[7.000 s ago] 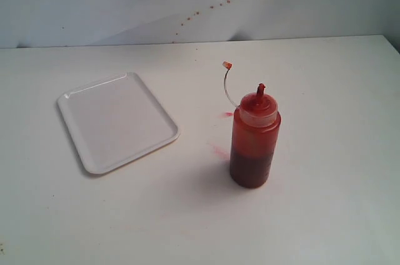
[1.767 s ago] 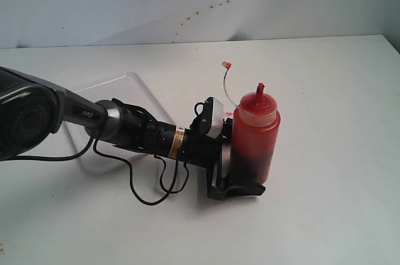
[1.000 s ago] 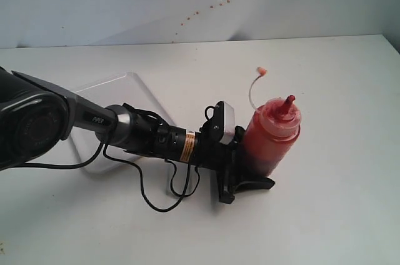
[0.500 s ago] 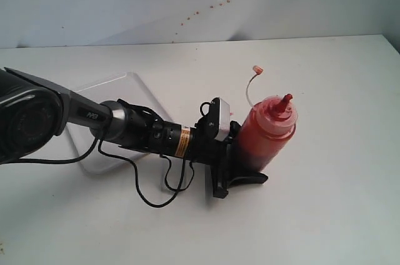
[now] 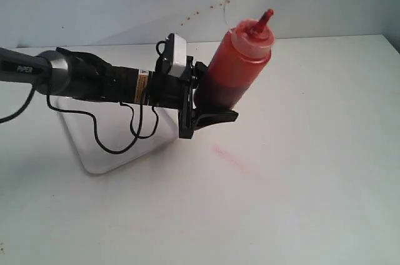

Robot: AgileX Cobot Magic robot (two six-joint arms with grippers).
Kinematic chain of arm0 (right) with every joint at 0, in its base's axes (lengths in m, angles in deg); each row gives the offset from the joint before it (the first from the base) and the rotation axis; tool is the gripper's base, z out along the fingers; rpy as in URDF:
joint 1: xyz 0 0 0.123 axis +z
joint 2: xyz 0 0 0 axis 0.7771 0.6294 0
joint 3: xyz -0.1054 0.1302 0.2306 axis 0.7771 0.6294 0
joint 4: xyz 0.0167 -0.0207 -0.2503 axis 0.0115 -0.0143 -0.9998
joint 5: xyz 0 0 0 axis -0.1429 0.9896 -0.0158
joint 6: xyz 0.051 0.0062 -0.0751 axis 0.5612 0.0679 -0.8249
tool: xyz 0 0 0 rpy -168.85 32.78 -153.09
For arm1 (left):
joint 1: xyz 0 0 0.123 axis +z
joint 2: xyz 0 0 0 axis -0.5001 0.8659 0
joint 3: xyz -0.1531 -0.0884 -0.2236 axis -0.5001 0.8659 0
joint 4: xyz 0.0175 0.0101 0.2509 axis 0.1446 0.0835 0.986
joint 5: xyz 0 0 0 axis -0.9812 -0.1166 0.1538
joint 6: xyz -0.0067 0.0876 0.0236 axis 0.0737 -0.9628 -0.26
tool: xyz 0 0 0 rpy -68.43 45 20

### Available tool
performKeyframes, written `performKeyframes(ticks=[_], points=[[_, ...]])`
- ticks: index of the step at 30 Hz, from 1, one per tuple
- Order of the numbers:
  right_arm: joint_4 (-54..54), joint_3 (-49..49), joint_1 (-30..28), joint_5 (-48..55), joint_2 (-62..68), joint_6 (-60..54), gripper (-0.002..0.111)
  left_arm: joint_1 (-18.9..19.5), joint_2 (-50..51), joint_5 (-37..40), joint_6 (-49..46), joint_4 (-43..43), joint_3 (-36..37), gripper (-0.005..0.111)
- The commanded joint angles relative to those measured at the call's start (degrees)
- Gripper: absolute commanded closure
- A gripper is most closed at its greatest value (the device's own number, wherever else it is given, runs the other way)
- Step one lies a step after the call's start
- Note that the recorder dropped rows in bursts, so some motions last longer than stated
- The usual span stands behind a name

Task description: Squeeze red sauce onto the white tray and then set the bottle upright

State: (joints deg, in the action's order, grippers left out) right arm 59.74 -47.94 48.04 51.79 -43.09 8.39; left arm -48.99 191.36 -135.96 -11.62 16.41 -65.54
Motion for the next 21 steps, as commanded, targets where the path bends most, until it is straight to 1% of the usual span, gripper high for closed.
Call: performKeyframes(ticks=[1,5,8,11,13,17,19,21], points=[[0.4,0.2,-0.4,-0.5,-0.1,-0.1,0.108,1.0,-3.5,-5.0,1.5,-0.8,0.0,0.107],[0.4,0.2,-0.4,-0.5,-0.1,-0.1,0.108,0.9,-5.0,-5.0,1.5,1.3,0.0,0.107],[0.4,0.2,-0.4,-0.5,-0.1,-0.1,0.108,0.9,-6.4,-5.0,1.6,1.0,0.9,0.107],[0.4,0.2,-0.4,-0.5,-0.1,-0.1,0.108,1.4,-8.7,-5.0,1.5,1.0,2.3,0.107],[0.4,0.2,-0.4,-0.5,-0.1,-0.1,0.108,2.4,-10.5,-5.0,1.5,1.5,3.4,0.107],[0.4,0.2,-0.4,-0.5,-0.1,-0.1,0.108,6.7,-14.6,-5.0,1.5,1.5,7.0,0.107],[0.4,0.2,-0.4,-0.5,-0.1,-0.1,0.108,10.3,-17.4,-5.0,1.4,1.4,10.3,0.107],[0.4,0.2,-0.4,-0.5,-0.1,-0.1,0.108,12.9,-19.4,-5.0,0.8,1.5,13.6,0.107]])
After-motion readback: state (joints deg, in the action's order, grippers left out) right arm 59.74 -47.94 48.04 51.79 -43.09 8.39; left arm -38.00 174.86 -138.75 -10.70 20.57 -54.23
